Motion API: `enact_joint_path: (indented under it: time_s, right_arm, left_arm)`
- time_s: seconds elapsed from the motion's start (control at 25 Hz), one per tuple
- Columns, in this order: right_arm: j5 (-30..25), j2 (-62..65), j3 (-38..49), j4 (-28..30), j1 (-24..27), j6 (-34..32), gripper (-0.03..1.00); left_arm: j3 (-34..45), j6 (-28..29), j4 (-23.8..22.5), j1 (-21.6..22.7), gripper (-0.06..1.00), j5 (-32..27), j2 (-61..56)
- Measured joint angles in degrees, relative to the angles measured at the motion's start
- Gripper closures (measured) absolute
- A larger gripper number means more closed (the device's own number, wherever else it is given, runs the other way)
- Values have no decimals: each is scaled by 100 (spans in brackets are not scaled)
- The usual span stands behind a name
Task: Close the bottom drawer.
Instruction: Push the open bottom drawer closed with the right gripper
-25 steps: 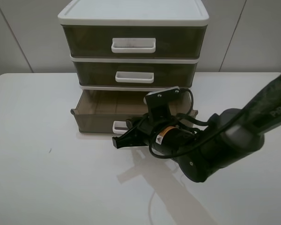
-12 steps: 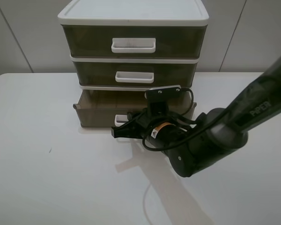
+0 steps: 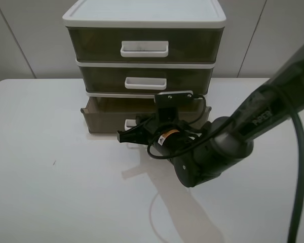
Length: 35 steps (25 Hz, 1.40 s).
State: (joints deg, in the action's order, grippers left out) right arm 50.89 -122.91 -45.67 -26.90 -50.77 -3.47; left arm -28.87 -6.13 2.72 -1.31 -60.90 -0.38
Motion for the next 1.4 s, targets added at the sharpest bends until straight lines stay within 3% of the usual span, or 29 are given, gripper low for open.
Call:
enact_joint_path:
  time_s: [0.36, 1.4]
  right_arm:
    - [174, -227, -302, -408, 0, 64, 95]
    - [330, -607, -896, -657, 58, 180, 95]
  left_arm:
    - [0, 0, 0, 0, 23, 0, 0]
    - [0, 0, 0, 0, 23, 0, 0]
